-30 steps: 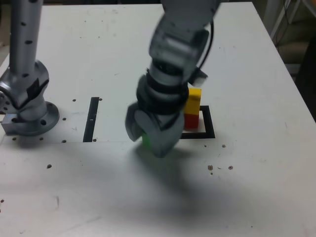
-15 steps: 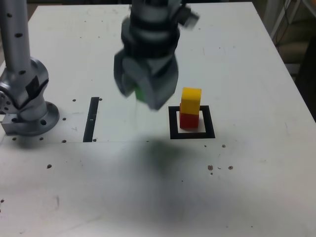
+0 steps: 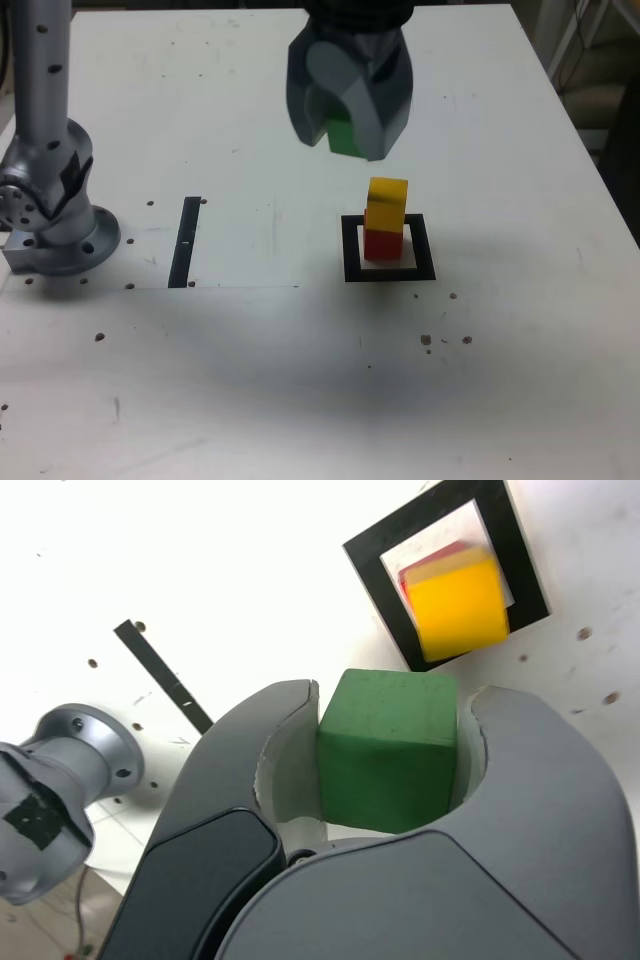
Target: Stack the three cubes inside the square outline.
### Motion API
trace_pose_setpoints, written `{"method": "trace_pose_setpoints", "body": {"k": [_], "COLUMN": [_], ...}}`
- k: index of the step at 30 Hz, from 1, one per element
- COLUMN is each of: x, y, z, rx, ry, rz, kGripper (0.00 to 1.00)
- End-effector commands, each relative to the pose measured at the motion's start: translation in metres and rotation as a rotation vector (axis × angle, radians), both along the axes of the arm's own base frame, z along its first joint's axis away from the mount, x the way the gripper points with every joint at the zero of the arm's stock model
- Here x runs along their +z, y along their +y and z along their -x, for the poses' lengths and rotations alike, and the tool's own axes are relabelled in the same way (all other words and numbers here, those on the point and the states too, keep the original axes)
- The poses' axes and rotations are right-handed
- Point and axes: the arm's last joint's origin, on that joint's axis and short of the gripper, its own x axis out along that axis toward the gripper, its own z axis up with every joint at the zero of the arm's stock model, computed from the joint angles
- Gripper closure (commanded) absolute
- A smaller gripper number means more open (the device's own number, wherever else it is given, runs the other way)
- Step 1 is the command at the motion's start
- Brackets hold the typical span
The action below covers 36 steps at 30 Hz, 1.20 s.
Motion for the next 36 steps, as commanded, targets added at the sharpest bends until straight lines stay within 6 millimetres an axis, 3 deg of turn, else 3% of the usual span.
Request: {"method": "trace_pose_setpoints", "body": {"k": [1, 13, 36], "x": [-0.002, -0.016, -0.048], "y": [0.004, 0.010, 0.014], "z": [-0.005, -0.035, -0.048], "rx": [0.020, 0.131, 0.196], "ry": [0.014, 0.030, 0.120], "rz": [0.004, 0.034, 0.046], "kGripper": [0.72, 0.72, 0.72]}}
